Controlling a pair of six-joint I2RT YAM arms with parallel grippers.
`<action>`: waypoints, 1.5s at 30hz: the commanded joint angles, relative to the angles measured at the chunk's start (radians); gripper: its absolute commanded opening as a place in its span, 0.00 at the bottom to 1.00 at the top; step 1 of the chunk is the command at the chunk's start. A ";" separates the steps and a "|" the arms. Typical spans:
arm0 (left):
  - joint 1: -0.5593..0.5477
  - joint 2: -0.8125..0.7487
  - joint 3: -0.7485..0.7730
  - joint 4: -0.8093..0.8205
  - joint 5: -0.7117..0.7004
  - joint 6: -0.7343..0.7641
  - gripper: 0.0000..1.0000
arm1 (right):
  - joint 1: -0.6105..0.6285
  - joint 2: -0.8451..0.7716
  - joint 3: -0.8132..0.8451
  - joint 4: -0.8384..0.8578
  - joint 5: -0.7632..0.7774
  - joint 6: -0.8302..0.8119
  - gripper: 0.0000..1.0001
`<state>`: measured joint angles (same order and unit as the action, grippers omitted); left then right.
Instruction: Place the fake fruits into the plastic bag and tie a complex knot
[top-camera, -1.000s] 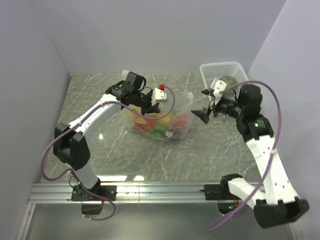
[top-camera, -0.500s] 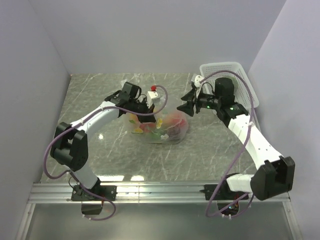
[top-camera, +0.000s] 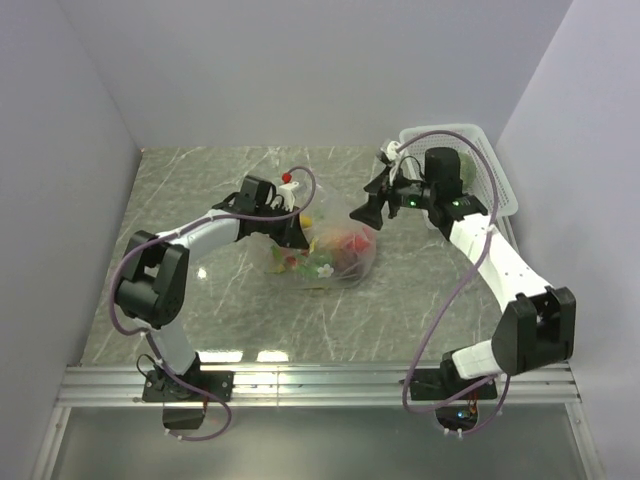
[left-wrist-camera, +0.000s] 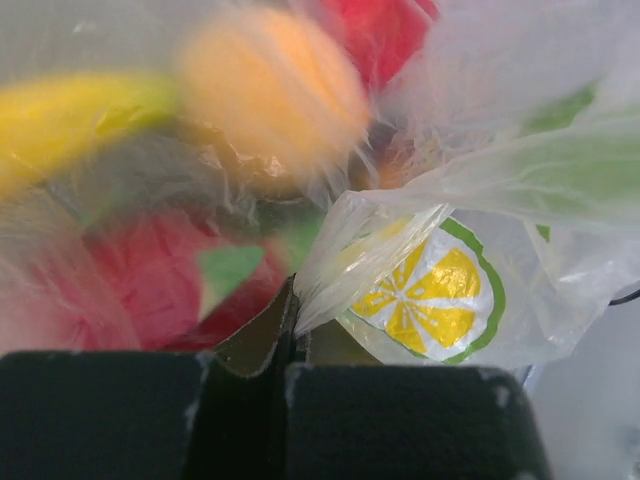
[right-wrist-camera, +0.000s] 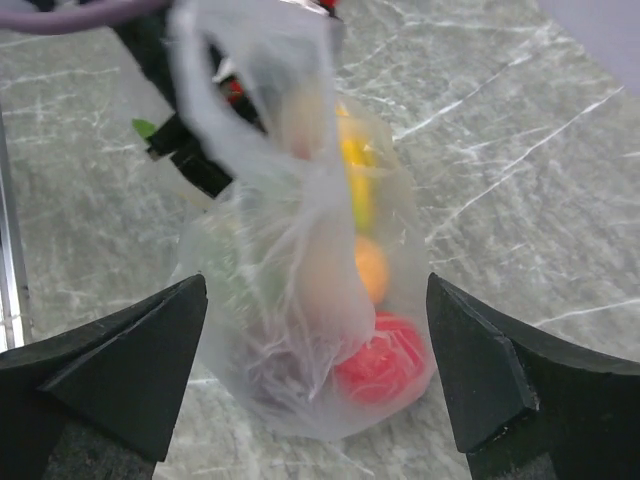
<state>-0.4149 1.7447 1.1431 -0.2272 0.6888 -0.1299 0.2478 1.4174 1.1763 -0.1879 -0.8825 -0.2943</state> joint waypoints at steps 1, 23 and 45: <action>-0.002 0.015 -0.013 0.086 0.052 -0.094 0.00 | -0.001 -0.095 -0.023 -0.010 -0.058 -0.081 0.98; -0.002 -0.039 -0.060 0.147 0.198 -0.054 0.01 | 0.140 0.249 0.155 0.048 -0.156 -0.040 0.90; -0.154 -0.242 -0.310 0.237 -0.189 -0.390 0.00 | 0.065 0.178 0.023 0.042 0.295 0.721 0.00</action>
<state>-0.5663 1.4246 0.8268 0.0265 0.5552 -0.4675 0.3080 1.6032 1.2037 -0.1486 -0.7082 0.3271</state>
